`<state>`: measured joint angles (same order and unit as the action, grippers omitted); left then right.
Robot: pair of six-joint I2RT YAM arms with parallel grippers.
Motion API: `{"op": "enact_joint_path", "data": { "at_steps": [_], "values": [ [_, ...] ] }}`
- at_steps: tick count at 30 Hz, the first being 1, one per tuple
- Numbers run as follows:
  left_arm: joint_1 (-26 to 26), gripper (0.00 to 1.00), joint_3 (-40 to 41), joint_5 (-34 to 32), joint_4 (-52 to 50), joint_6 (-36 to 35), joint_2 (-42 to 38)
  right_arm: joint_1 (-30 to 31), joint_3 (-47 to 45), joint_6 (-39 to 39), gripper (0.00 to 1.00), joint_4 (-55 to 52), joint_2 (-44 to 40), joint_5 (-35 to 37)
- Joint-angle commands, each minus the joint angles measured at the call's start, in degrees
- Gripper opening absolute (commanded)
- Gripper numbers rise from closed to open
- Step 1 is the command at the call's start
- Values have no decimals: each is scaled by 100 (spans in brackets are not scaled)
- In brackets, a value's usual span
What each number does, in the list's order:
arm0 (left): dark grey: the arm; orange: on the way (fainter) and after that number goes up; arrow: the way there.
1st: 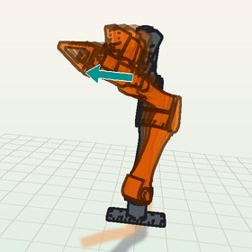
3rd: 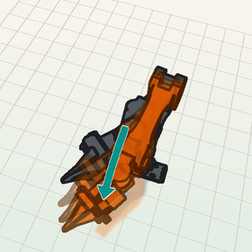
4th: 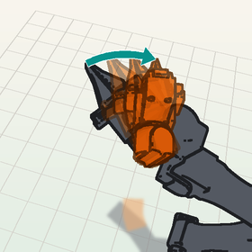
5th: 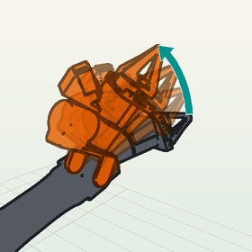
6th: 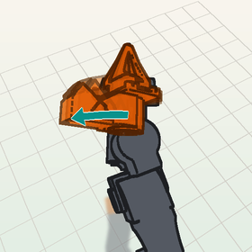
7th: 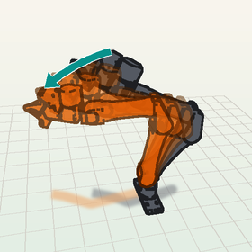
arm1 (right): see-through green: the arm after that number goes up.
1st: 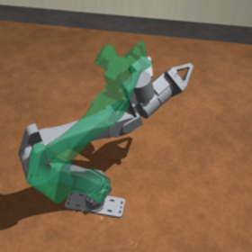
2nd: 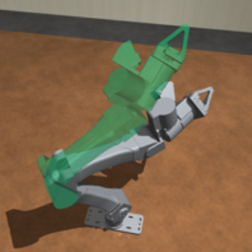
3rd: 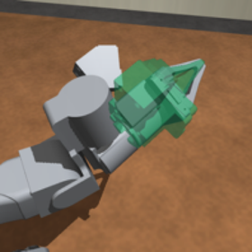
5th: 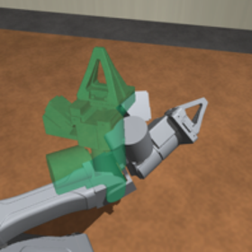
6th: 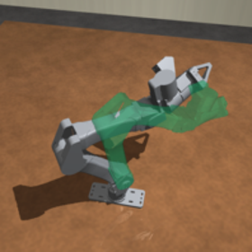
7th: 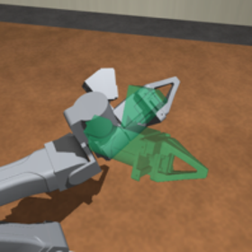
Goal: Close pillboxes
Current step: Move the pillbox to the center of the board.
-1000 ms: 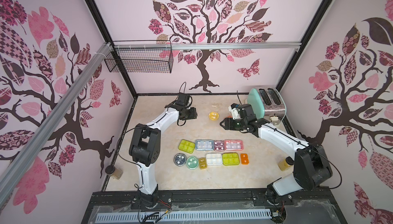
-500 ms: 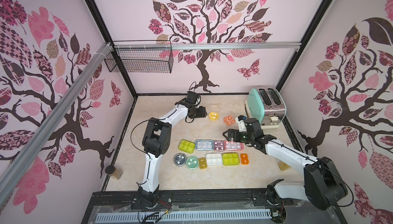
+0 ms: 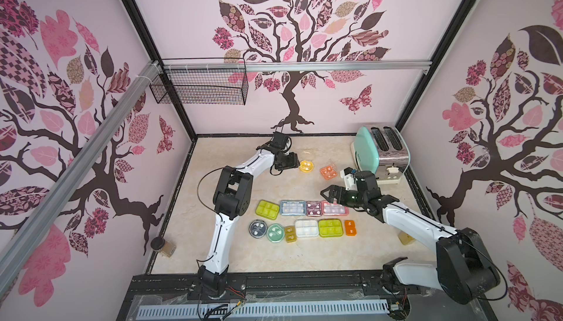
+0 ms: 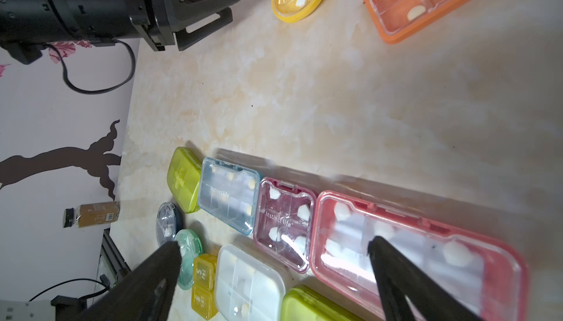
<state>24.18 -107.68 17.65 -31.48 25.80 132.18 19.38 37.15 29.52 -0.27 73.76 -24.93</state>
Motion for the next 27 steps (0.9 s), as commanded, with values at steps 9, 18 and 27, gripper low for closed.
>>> {"op": "enact_joint_path", "data": {
  "at_steps": [9,18,27],
  "values": [
    [60,52,-671,102,87,307,565,-22,78,-116,99,-315,-119,-381],
    [75,42,-1537,98,-468,270,1155,-22,82,-179,99,-419,-228,-327],
    [95,30,-1708,65,-622,237,1354,-22,109,-237,99,-500,-263,-249]
  ]
}}
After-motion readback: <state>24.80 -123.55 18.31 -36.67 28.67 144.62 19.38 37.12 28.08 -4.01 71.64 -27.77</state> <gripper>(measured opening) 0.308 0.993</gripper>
